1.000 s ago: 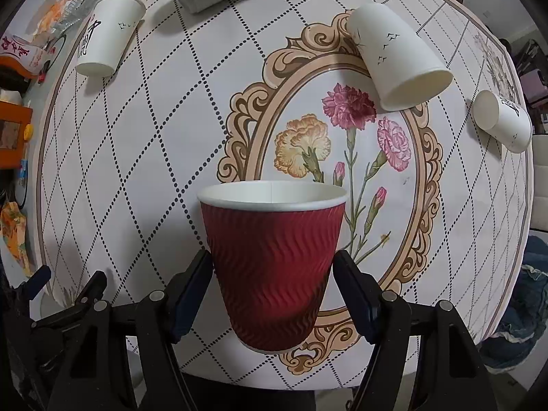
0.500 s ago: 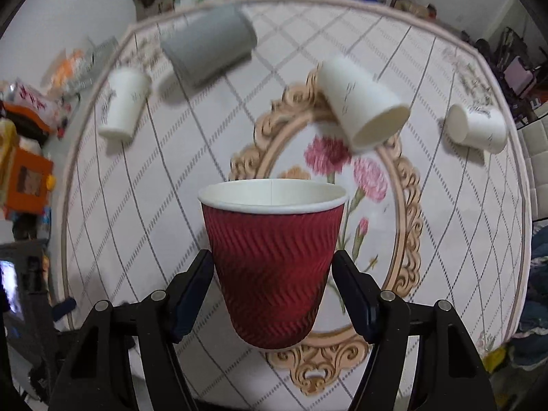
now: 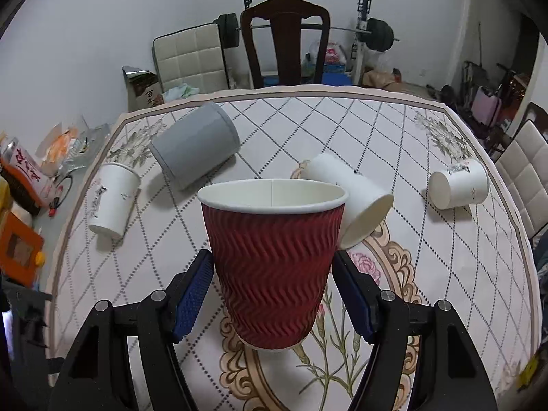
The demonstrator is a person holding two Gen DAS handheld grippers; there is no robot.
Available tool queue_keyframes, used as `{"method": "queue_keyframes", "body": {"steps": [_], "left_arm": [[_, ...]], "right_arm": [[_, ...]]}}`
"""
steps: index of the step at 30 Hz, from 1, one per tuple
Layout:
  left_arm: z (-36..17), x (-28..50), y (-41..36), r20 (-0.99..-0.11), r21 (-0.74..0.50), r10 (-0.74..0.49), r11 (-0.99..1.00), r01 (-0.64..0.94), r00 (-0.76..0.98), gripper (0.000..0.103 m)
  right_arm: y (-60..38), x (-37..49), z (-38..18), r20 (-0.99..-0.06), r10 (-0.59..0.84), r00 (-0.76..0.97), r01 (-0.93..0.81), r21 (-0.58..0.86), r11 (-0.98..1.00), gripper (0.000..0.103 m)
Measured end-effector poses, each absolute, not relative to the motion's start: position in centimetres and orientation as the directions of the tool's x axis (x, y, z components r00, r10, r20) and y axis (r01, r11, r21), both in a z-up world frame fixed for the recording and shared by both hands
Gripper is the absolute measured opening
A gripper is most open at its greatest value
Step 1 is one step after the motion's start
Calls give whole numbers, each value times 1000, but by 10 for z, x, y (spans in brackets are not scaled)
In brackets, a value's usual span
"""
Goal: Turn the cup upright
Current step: 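Lower the red cup rim-up onto the flower oval and open the right gripper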
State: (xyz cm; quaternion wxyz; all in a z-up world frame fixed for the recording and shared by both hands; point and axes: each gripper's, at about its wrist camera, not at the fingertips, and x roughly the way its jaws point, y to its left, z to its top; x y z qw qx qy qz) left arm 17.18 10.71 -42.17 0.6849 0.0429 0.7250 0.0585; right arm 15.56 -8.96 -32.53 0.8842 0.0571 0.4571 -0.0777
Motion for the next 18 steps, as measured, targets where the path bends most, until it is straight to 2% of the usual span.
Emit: {"method": "queue_keyframes", "body": {"steps": [8,14,16,18], "left_arm": [[-422,170,89,-988,147,148,989,31,-32,103],[-416,158,94,-990,139,140,989,43,-10,103],[-414,153,96,-990,140,141,989,48,-5,103],[-411,148,96,-990,141,141,989,50,2,103]], "right_arm": [[-80,123,-347,-778,-103,620,152,-9,988,74],[-76,106,-358,-805,-107,583,156,-18,988,75],[-77,101,-361,-824,-104,557,159,-18,987,79],[-78,94,-357,-834,-103,542,159,-19,987,88]]}}
